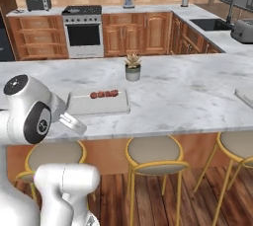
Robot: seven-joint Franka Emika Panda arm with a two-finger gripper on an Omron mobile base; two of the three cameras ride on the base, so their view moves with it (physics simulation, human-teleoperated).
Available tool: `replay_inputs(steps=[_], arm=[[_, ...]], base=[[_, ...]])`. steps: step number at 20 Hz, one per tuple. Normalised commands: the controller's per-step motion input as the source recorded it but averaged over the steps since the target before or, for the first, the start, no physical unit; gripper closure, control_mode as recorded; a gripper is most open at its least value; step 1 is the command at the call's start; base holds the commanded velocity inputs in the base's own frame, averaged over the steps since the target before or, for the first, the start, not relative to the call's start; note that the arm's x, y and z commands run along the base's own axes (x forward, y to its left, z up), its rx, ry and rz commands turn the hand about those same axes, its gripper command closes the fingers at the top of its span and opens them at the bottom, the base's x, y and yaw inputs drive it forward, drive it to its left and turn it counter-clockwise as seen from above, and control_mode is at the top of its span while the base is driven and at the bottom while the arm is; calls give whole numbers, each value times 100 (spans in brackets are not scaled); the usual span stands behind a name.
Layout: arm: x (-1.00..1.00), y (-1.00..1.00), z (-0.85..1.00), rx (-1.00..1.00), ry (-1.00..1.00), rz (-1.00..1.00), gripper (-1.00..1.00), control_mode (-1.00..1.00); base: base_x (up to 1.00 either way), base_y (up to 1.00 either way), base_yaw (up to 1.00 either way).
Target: Place the cold items (peach and lemon wedge) from the fridge in one tupperware on the dining counter. Place the warm items (kebab skewer and hot dog) in the stove area in another tupperware.
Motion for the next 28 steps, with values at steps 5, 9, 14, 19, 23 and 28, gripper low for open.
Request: replay_inputs(steps=[5,9,14,19,23,28], arm=[[0,0,0,0,0,0,-100,100],[0,0,0,0,0,0,-100,100],[0,0,0,0,0,0,-100,100],[0,0,0,0,0,0,-100,100],[0,0,0,0,0,0,-100,100],[0,0,0,0,0,0,-100,100]], base=[[-100,-46,33],[-100,-11,28],[-66,78,7],[-4,100,-9],[0,100,-12],[0,100,-15]])
